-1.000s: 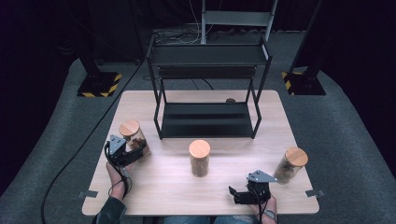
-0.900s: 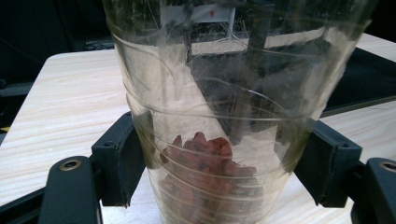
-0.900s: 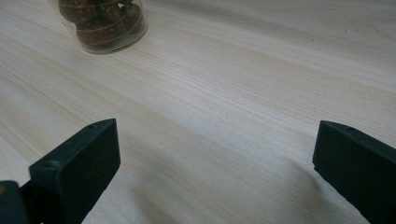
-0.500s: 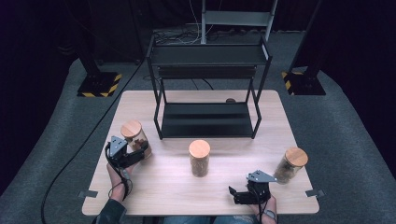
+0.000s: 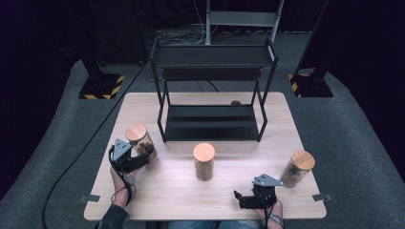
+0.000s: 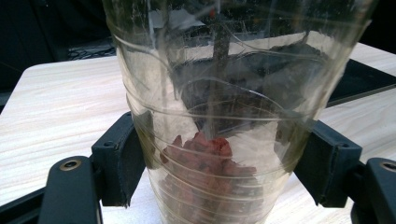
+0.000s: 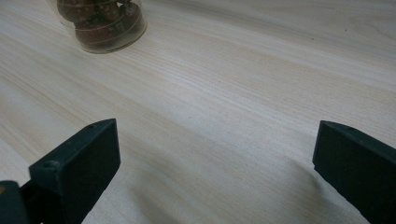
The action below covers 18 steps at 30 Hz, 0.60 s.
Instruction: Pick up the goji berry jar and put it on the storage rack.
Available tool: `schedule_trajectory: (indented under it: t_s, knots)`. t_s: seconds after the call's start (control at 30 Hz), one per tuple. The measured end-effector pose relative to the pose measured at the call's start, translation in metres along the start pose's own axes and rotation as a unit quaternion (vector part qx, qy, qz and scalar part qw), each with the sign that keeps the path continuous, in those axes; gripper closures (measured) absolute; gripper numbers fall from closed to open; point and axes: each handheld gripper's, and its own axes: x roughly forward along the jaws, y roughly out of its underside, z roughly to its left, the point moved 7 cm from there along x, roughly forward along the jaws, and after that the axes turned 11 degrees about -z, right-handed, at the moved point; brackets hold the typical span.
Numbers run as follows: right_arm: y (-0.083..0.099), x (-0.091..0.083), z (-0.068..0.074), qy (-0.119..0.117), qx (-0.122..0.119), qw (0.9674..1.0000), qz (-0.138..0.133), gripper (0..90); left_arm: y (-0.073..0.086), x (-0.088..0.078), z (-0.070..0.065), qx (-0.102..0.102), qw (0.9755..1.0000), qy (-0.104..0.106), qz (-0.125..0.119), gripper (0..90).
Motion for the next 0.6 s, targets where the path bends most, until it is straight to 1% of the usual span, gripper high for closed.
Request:
schedule_trajectory:
  t_s: [0.6]
  knots:
    - [0.000, 0.000, 0.000, 0.001, 0.002, 1.0000, 0.000, 0.0, -0.005, -0.001, -0.012, 0.004, 0.9998, 0.019, -0.003, 24.7]
